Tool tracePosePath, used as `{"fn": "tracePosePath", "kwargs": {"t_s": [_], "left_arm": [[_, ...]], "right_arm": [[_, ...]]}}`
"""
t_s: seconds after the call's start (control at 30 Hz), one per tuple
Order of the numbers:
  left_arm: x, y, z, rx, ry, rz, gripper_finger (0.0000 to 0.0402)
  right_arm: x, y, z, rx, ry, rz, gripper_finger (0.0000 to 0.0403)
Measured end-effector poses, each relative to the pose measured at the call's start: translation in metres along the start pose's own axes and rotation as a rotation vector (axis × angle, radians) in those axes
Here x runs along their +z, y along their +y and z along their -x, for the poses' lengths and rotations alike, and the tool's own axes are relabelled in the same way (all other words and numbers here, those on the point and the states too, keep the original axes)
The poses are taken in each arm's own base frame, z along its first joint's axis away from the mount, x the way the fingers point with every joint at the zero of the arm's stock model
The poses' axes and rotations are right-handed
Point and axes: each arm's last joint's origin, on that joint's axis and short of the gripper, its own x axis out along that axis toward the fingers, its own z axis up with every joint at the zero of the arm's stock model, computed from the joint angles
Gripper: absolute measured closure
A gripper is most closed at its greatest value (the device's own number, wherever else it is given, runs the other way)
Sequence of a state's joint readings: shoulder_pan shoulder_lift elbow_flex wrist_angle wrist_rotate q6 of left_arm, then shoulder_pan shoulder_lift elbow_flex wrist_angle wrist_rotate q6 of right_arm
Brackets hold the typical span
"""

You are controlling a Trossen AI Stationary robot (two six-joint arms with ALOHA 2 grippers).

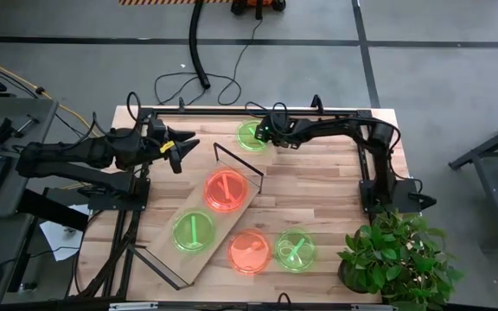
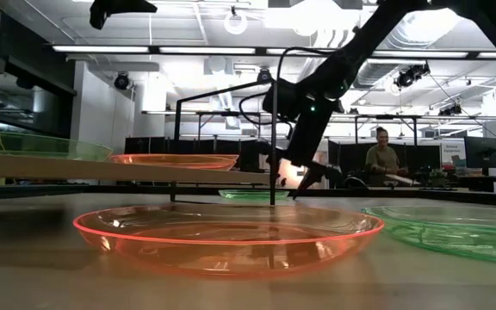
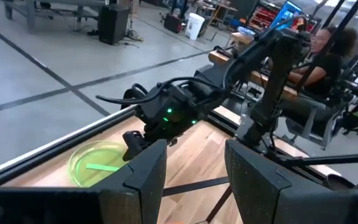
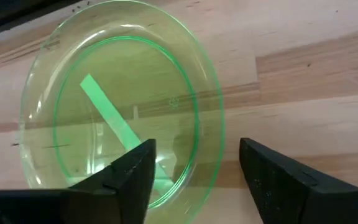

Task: Place and stack plates onto a shelf
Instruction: Stack the top green plate on top of the other green plate on the shelf

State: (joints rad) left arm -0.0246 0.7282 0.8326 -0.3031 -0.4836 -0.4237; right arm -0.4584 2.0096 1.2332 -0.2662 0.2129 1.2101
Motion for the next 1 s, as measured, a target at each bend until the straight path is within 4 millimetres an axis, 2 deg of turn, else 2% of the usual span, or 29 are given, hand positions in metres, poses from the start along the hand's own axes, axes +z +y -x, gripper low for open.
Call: {"fn": "tracePosePath", "kwargs": {"t_s": [0.1, 0.17, 0.23, 0.3, 0.4, 0.57, 0.67, 0.83, 0.9, 1.0], "left_arm": [[0.002, -0.001, 0.000, -0.005, -0.016, 0.010, 0.0247], [0.002, -0.001, 0.000, -0.005, -0.016, 0.010, 0.0247], [0.002, -0.001, 0.000, -0.005, -0.016, 0.010, 0.0247], [0.002, 0.000, 0.001, -0.006, -0.019, 0.012, 0.0247], [0.004, 0.001, 0.004, -0.010, -0.027, 0.008, 0.0247], [0.008, 0.004, 0.013, -0.022, -0.060, 0.019, 0.0247], [0.011, 0.006, 0.018, -0.030, -0.079, 0.030, 0.0247], [0.012, 0.008, 0.022, -0.006, -0.102, 0.037, 0.0247], [0.013, 0.008, 0.022, 0.001, -0.107, 0.038, 0.0247], [0.013, 0.009, 0.022, 0.011, -0.108, 0.037, 0.0248]], "right_arm": [[-0.001, -0.001, -0.004, -0.017, 0.001, 0.000, 0.0218], [-0.002, -0.003, -0.005, -0.029, 0.005, 0.005, 0.0274], [-0.002, -0.003, -0.006, -0.030, 0.010, 0.016, 0.0351], [0.001, -0.002, -0.003, -0.010, 0.019, 0.051, 0.0386], [0.008, -0.002, 0.006, 0.032, 0.068, 0.125, 0.0387], [0.019, -0.008, 0.048, 0.134, 0.043, 0.230, 0.0400], [0.021, -0.025, 0.076, 0.168, 0.022, 0.270, 0.0402], [0.012, -0.071, 0.113, 0.255, 0.022, 0.232, 0.0402], [0.004, -0.086, 0.121, 0.312, 0.026, 0.154, 0.0402], [-0.014, -0.099, 0.123, 0.408, 0.000, 0.059, 0.0400]]}}
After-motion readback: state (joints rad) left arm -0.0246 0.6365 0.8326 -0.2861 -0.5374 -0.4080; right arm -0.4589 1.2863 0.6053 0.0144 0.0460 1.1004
